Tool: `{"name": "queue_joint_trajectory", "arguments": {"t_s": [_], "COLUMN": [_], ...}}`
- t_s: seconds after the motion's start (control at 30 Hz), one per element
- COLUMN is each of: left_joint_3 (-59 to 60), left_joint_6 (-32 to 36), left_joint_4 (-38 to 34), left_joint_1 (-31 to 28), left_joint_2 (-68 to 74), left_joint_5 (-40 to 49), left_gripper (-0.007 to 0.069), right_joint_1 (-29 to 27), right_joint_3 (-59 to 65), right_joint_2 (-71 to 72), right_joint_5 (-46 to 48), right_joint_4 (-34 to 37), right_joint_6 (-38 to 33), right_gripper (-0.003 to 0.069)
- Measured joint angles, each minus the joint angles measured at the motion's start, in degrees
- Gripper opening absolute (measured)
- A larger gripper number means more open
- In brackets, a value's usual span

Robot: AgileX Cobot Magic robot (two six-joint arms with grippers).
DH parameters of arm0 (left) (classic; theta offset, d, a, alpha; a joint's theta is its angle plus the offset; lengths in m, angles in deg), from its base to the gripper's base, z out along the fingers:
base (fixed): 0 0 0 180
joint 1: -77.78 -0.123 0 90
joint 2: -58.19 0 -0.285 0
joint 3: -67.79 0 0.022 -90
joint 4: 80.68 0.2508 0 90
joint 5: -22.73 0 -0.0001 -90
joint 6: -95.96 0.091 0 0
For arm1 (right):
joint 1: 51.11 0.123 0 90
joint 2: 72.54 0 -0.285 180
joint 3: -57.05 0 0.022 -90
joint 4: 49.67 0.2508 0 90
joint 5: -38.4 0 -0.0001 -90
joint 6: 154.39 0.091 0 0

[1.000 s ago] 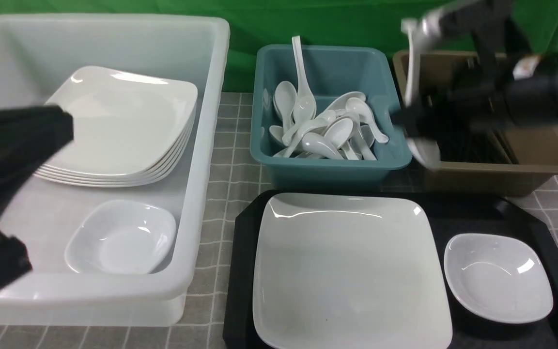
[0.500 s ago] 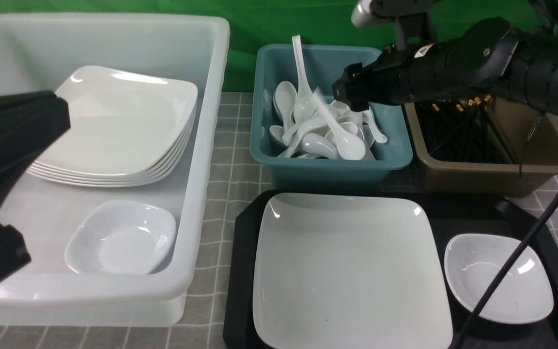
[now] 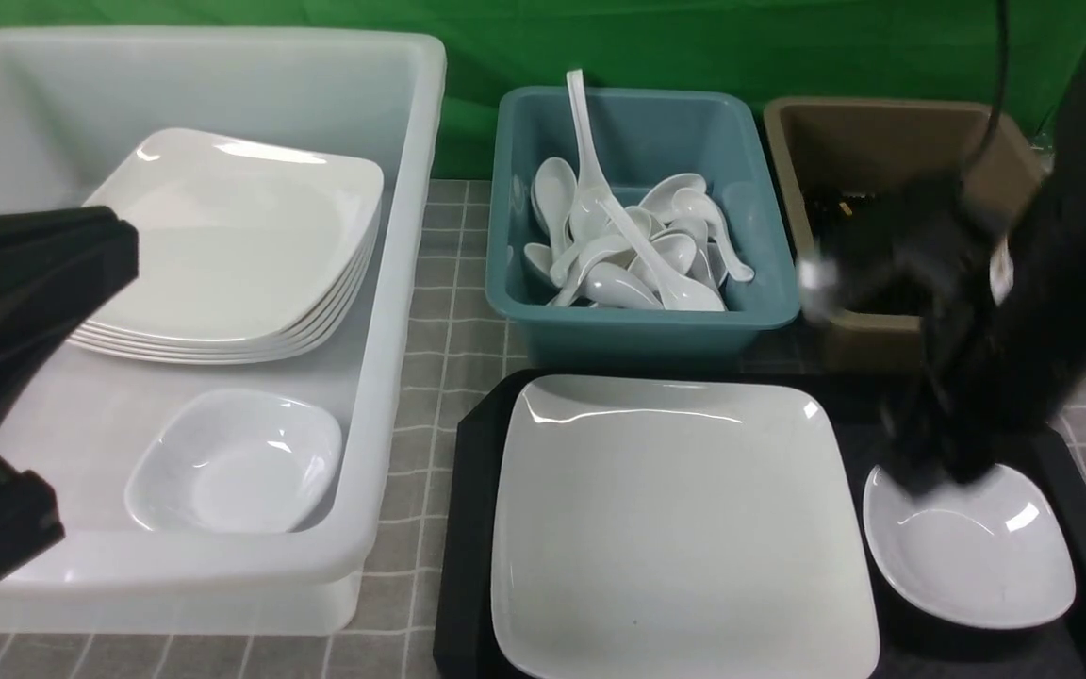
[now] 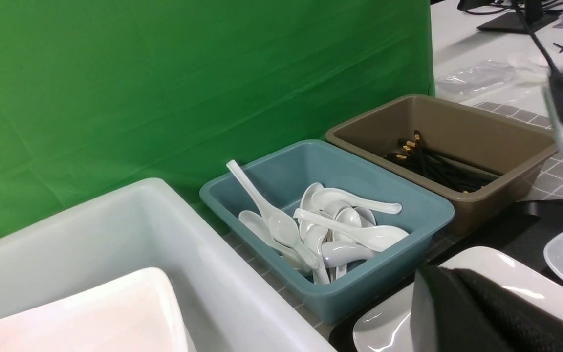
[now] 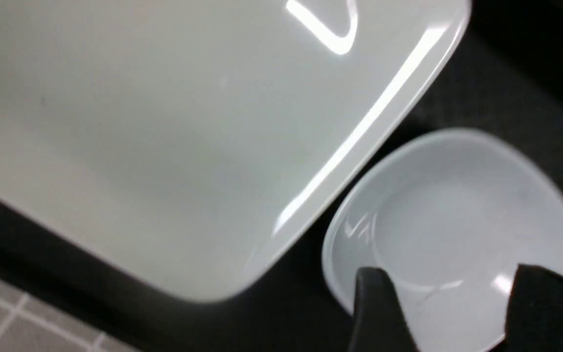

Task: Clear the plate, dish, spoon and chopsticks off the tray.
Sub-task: Use the right arm to grab a small plate from the dinner plate

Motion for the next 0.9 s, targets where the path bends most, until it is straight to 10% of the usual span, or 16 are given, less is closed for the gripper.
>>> {"name": "queue_joint_trajectory", "arguments": {"t_s": [0.57, 0.9], "left_joint_3": [0.00, 0.00], "left_joint_6": [0.00, 0.00], "left_joint_4": [0.31, 0.31], "left_joint_1": [0.00, 0.00], "left_joint_2": [0.00, 0.00], "left_joint_5": [2.74, 2.78], "left_gripper": [0.0007, 0.0007], "right_joint_1": [0.51, 0.41], "right_joint_3": [17.79, 17.59], "right_joint_2": [-9.02, -9.02], "right_joint_5": [-23.77, -23.02], "right_joint_4": [-9.30, -9.92], "right_joint_6": [-1.70, -1.18], "right_gripper": [0.0480, 0.0263]}}
